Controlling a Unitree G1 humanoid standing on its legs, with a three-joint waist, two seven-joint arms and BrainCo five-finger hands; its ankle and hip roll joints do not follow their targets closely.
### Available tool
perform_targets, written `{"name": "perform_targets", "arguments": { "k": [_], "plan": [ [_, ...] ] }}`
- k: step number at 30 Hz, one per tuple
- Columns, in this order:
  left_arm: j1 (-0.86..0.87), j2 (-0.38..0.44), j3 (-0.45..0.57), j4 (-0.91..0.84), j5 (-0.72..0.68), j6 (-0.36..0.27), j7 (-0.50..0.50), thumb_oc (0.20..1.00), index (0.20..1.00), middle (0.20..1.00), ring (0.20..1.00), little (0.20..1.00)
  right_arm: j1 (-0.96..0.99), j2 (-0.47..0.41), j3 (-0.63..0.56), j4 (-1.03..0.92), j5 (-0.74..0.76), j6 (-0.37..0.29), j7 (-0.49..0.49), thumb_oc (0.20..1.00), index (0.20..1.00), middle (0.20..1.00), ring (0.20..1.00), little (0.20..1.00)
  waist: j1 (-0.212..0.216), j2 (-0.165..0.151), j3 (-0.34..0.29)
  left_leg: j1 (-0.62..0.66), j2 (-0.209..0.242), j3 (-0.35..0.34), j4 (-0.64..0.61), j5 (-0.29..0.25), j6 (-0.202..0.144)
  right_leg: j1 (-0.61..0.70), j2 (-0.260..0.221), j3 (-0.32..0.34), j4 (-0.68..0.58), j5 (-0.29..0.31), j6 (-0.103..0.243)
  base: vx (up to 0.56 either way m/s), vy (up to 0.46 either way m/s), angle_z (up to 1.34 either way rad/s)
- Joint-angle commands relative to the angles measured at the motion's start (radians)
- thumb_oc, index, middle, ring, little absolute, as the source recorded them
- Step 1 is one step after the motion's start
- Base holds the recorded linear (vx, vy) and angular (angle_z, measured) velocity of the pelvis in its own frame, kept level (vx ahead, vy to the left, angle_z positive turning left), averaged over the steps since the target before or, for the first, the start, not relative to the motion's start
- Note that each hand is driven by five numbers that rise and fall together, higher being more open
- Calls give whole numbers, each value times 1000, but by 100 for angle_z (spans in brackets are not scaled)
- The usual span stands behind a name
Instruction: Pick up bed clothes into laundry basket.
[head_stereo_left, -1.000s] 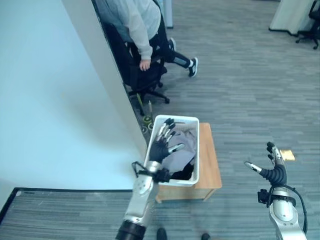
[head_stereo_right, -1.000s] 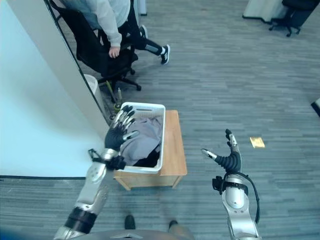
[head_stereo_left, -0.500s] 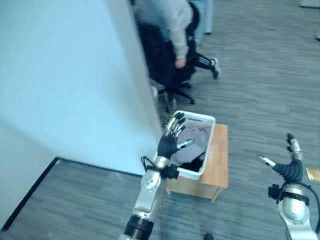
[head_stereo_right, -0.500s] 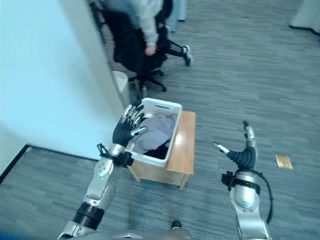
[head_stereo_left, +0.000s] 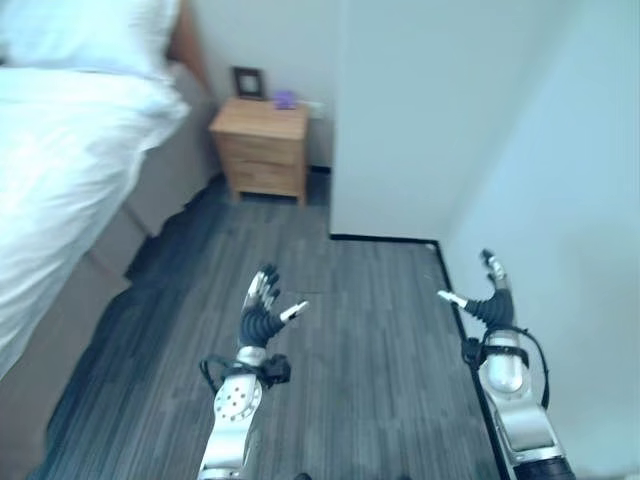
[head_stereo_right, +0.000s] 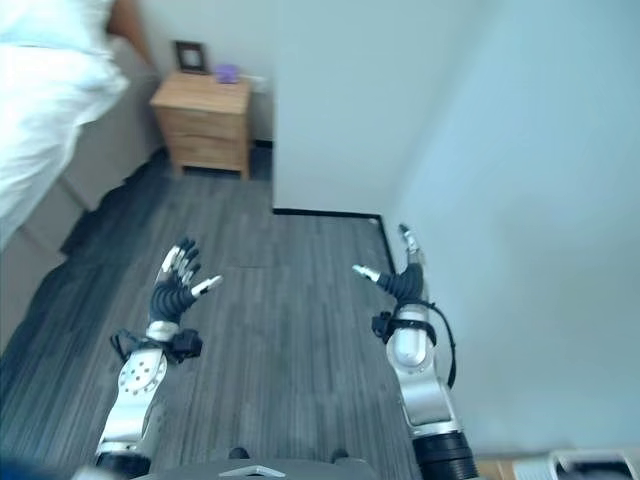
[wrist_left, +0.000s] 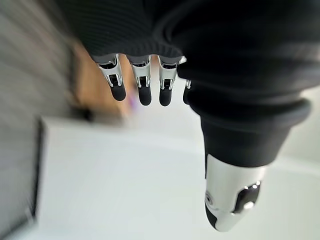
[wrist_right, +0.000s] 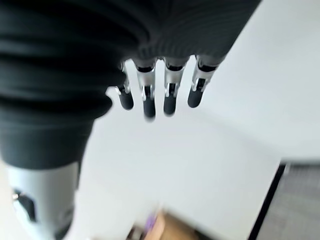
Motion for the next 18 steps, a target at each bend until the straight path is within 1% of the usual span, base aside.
{"name": "perform_targets", "arguments": {
  "k": [1,2,3,4,5,6,8,9,10,11,12,13,14,15,16,18],
  "plan": [
    [-107,-14,23,-48,26,-43,4,1000,1000,1000,1000,1000,-70,-77,-35,0,-34,-42,-68,1000,1000,1000,1000,1000,-46,36,-11,-15,59,-218,3,8,-98,118,86,183,-229,139,-15,205,-148,199],
    [-97,-15,20,-45,20,-42,-2,1000,1000,1000,1000,1000,-85,-84,-23,21,-44,-30,-77,1000,1000,1000,1000,1000,-31,32,-7,-12,47,-254,3,2,-99,106,88,209,-239,151,-21,164,-165,223],
    [-80,-9,31,-54,22,-47,5,1000,1000,1000,1000,1000,-93,-77,-12,25,-38,-38,-78,1000,1000,1000,1000,1000,-28,27,-2,-11,41,-282,3,11,-104,125,66,170,-256,162,-27,161,-181,187],
    [-62,-14,38,-60,28,-53,13,1000,1000,1000,1000,1000,-117,-82,18,45,-56,-35,-72,1000,1000,1000,1000,1000,-19,23,-5,6,49,-277,3,0,-110,137,44,117,-257,169,-31,131,-232,218],
    [-45,-21,51,-63,30,-55,14,1000,1000,1000,1000,1000,-118,-81,30,61,-64,-37,-79,1000,1000,1000,1000,1000,-16,25,-5,5,53,-291,3,6,-111,143,33,74,-257,181,-38,181,-265,151],
    [-26,-25,69,-71,29,-55,17,1000,1000,1000,1000,1000,-118,-84,40,74,-74,-35,-75,1000,1000,1000,1000,1000,-5,28,-8,14,58,-304,3,-6,-114,156,33,43,-257,175,-45,126,-251,121],
    [16,-34,99,-101,31,-53,27,1000,1000,1000,1000,1000,-145,-99,76,105,-94,-36,-70,1000,1000,1000,1000,1000,13,34,-9,25,66,-328,3,-12,-128,181,32,-28,-257,173,-54,137,-228,79],
    [26,-41,109,-110,26,-51,28,1000,1000,1000,1000,1000,-159,-105,84,112,-101,-34,-68,1000,1000,1000,1000,1000,16,37,0,20,66,-342,3,3,-131,183,33,-50,-257,179,-59,55,-167,72],
    [36,-53,119,-118,15,-52,29,1000,1000,1000,1000,1000,-174,-112,96,118,-107,-33,-64,1000,1000,1000,1000,1000,27,40,14,13,64,-341,3,10,-131,187,30,-77,-257,172,-62,-97,-123,58],
    [24,-68,111,-117,-8,-58,26,1000,1000,1000,1000,1000,-184,-124,103,135,-116,-38,-67,1000,1000,1000,1000,1000,28,44,38,-29,65,-281,24,42,-136,189,10,-128,-257,172,-56,-193,-53,27],
    [16,-75,106,-113,-20,-58,22,1000,1000,1000,1000,1000,-187,-140,101,151,-120,-37,-73,1000,1000,1000,1000,1000,12,50,52,-59,73,-163,45,49,-139,189,-18,-186,-257,166,-46,-203,-10,32],
    [14,-76,106,-113,-20,-59,22,1000,1000,1000,1000,1000,-189,-141,101,153,-120,-38,-74,1000,1000,1000,1000,1000,11,50,52,-65,72,-164,47,53,-138,184,-19,-186,-257,170,-46,-283,-14,119],
    [8,-79,95,-104,-27,-50,17,1000,1000,1000,1000,1000,-188,-161,96,150,-118,-33,-70,1000,1000,1000,1000,1000,-27,55,74,-66,125,158,128,22,-134,195,-77,-336,-257,170,-27,-276,-96,144],
    [9,-75,94,-103,-26,-46,11,1000,1000,1000,1000,1000,-193,-158,101,145,-111,-22,-53,1000,1000,1000,1000,1000,-39,50,83,-58,134,265,193,-17,-119,211,-92,-398,-257,171,-30,-316,-202,213],
    [3,-71,93,-97,-28,-52,5,1000,1000,1000,1000,1000,-206,-148,109,166,-109,-1,-44,1000,1000,1000,1000,1000,-45,46,95,-78,145,343,326,-64,-110,254,-100,-469,-257,153,-40,-161,-174,163],
    [1,-70,94,-96,-28,-53,5,1000,1000,1000,1000,1000,-207,-148,109,166,-109,-1,-43,1000,1000,1000,1000,1000,-48,46,94,-83,146,340,329,-62,-108,251,-100,-471,-257,156,-41,-14,-72,145]
  ]
}}
